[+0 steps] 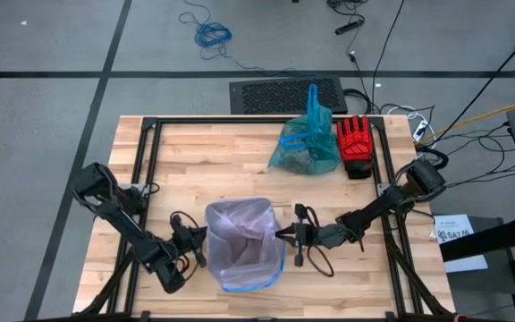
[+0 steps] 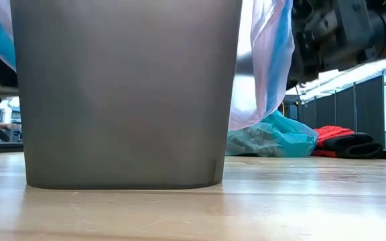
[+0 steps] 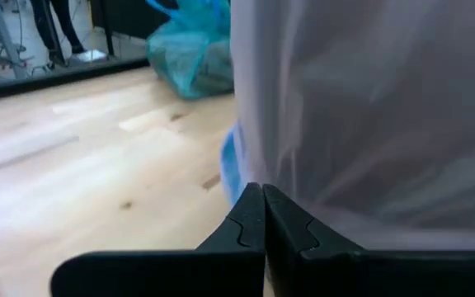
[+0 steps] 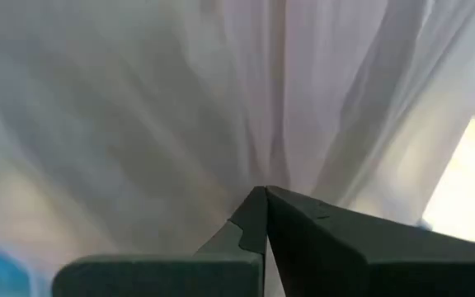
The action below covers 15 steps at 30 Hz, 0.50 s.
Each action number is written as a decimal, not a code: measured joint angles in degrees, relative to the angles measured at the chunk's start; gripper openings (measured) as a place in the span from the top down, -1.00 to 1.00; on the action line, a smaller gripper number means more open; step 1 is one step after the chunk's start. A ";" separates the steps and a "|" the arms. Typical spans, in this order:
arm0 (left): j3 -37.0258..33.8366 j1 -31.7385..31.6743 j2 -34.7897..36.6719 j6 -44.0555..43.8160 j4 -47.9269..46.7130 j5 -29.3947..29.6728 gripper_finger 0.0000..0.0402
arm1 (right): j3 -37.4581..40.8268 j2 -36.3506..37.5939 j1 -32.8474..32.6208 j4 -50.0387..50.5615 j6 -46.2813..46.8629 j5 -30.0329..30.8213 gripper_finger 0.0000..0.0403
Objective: Place trash/remove bag and relplace
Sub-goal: Insert the pink trash bag into the black trash bin
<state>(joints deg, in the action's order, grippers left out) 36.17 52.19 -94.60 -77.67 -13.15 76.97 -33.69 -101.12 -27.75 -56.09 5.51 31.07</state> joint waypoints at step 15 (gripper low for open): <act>0.04 -0.01 5.92 6.05 -8.52 -3.41 1.00 | -4.38 24.18 -4.63 15.10 -38.79 9.26 1.00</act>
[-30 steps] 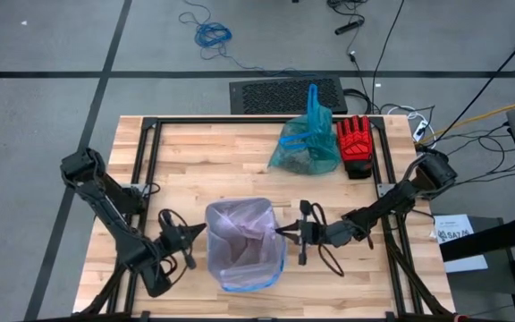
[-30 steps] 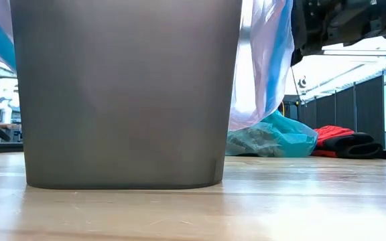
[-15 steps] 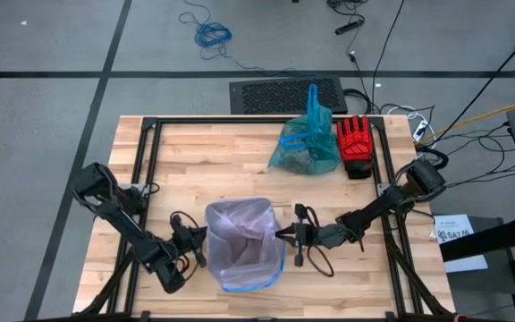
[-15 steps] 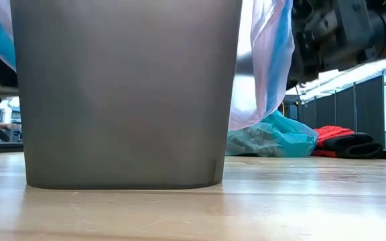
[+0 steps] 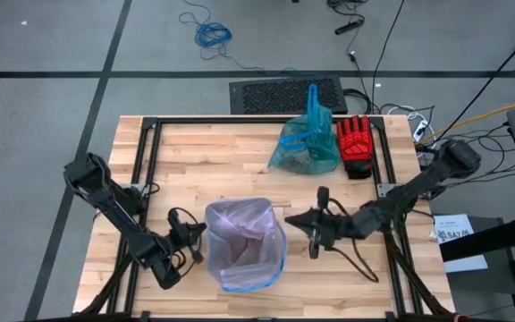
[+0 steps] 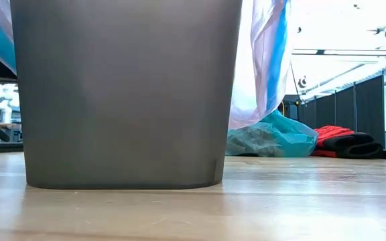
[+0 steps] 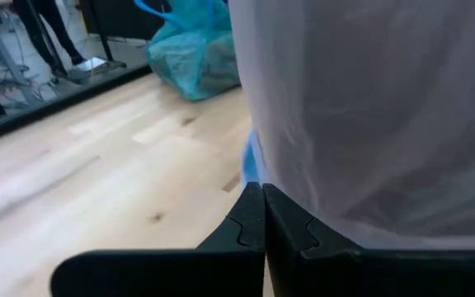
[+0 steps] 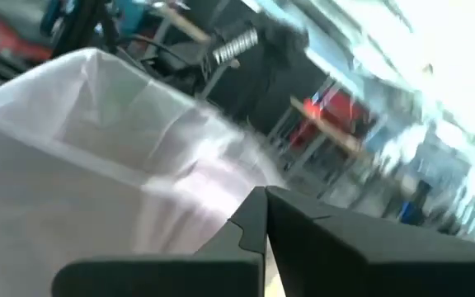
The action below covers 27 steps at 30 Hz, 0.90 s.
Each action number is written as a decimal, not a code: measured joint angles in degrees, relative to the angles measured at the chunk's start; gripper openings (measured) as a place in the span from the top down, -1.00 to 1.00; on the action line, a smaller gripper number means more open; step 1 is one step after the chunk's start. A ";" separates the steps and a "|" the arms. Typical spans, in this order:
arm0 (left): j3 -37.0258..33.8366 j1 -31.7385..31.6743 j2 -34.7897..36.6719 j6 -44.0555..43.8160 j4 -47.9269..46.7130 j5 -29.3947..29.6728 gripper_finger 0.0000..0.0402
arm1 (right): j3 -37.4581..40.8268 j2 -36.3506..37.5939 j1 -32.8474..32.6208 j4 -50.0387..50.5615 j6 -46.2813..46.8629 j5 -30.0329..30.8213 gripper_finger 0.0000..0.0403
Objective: Place trash/remove bag and relplace
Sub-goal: Insert the pink trash bag into the black trash bin
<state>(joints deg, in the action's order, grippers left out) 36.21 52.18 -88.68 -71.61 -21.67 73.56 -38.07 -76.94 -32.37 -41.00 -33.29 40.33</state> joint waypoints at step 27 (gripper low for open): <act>0.09 -13.30 1.09 34.64 25.26 -1.79 1.00 | -62.67 -29.89 15.71 74.83 -18.42 -30.51 1.00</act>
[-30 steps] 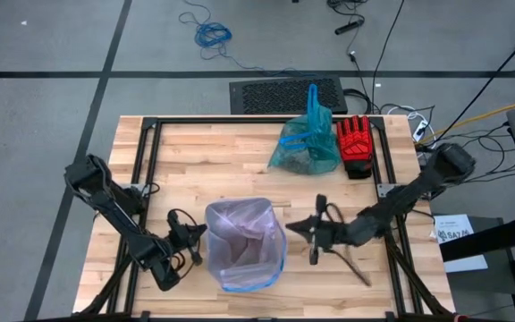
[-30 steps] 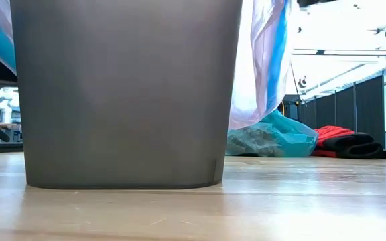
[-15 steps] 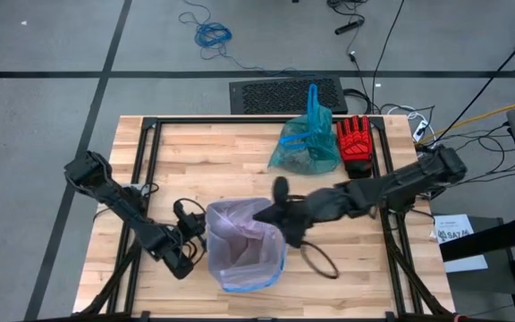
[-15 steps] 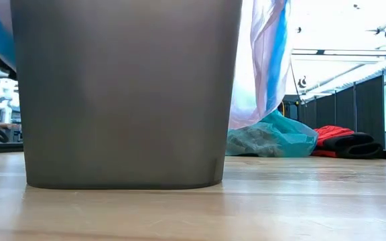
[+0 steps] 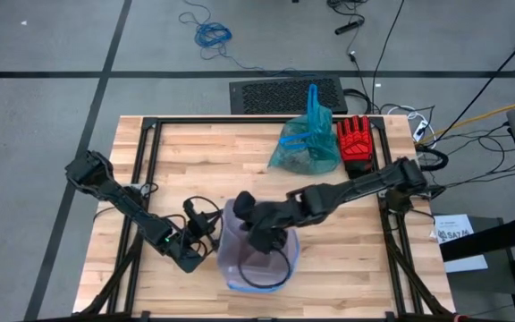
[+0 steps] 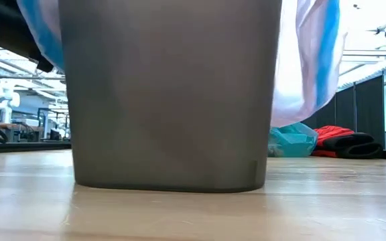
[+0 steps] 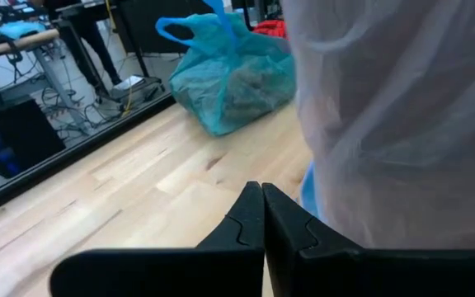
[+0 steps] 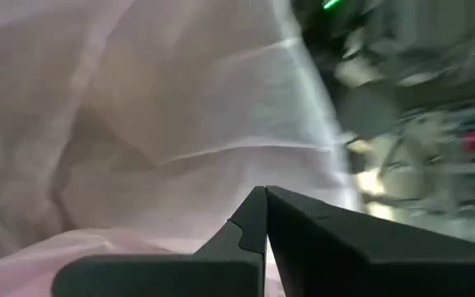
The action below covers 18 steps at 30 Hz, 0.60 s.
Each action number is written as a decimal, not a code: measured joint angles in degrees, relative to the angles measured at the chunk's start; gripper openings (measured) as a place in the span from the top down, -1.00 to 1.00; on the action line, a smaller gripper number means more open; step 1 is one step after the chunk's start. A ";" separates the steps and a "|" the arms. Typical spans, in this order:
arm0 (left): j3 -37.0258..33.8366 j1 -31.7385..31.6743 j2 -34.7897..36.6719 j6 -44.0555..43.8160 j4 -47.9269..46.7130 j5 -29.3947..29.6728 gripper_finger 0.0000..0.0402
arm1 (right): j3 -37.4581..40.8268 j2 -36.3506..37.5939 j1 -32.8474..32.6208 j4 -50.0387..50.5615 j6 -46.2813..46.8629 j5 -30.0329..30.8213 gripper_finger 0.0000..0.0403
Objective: Place trash/remove bag and relplace
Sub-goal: Insert the pink trash bag into the black trash bin
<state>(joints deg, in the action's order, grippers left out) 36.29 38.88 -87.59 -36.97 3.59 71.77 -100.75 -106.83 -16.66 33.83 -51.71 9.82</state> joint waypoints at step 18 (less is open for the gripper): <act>0.00 -0.24 0.00 -0.20 0.36 -1.20 1.00 | -1.31 -8.33 3.91 8.80 15.32 -9.13 1.00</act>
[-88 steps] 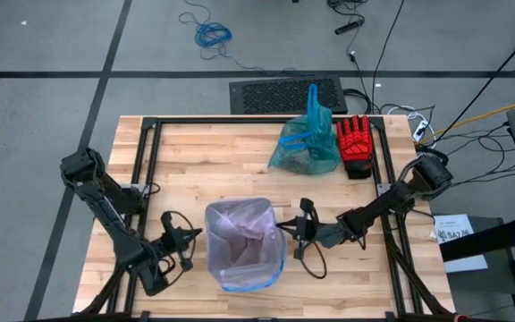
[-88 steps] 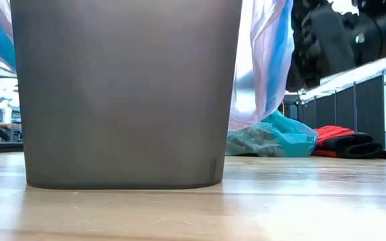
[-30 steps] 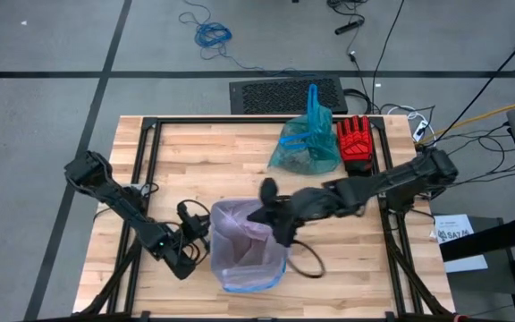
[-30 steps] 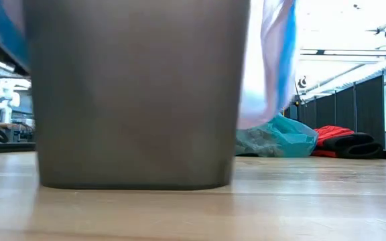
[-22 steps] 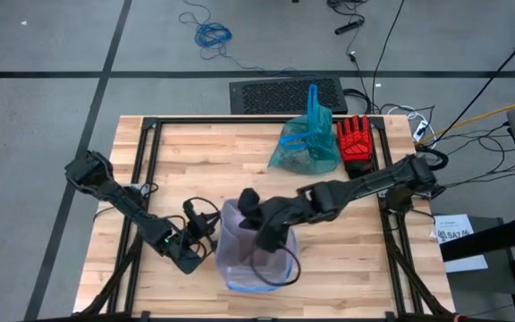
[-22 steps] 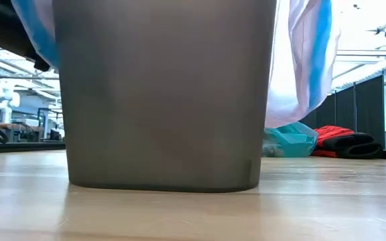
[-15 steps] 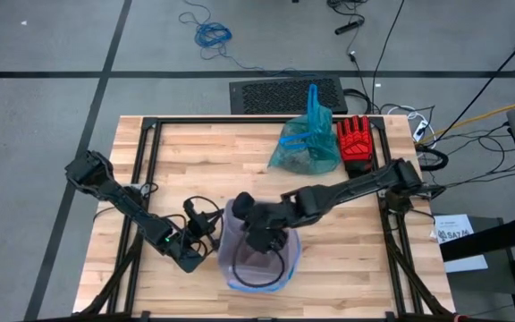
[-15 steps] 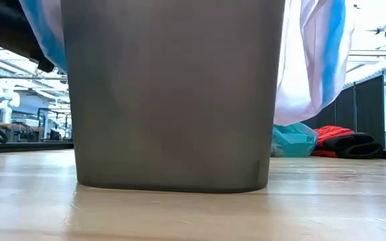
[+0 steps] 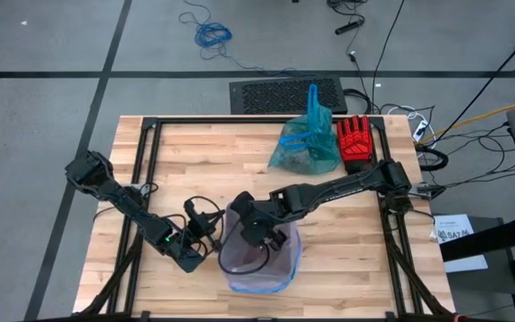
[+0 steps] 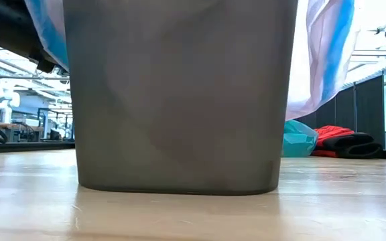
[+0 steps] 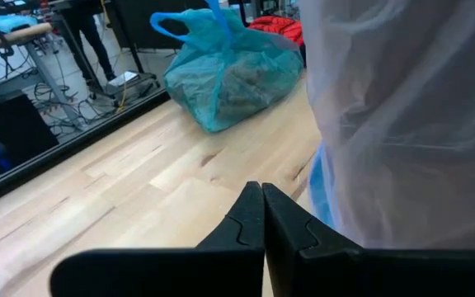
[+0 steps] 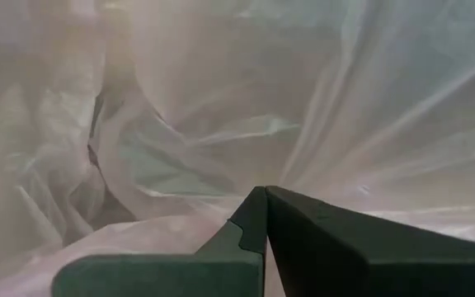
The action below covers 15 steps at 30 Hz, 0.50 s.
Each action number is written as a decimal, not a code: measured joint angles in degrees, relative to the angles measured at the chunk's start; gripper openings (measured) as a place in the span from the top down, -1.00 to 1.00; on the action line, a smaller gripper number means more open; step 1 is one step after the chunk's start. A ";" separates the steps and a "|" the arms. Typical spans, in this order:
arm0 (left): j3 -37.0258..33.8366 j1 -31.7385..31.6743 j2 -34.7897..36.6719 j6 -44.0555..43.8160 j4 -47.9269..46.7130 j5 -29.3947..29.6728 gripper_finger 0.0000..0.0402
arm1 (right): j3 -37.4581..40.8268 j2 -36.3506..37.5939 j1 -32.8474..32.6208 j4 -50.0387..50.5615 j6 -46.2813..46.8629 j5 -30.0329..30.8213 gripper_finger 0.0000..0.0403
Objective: Place trash/remove bag and relplace
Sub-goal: Insert the pink trash bag into the black trash bin
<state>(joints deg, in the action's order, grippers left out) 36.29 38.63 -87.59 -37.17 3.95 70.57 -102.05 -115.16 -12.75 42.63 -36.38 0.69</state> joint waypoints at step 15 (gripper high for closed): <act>0.00 -0.04 -0.02 -0.07 -0.15 0.00 1.00 | -5.18 2.50 -3.81 -0.57 -3.53 7.55 1.00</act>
<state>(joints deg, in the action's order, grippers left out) 36.29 38.59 -87.61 -37.23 3.79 70.57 -107.23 -112.67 -16.56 42.06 -39.91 8.24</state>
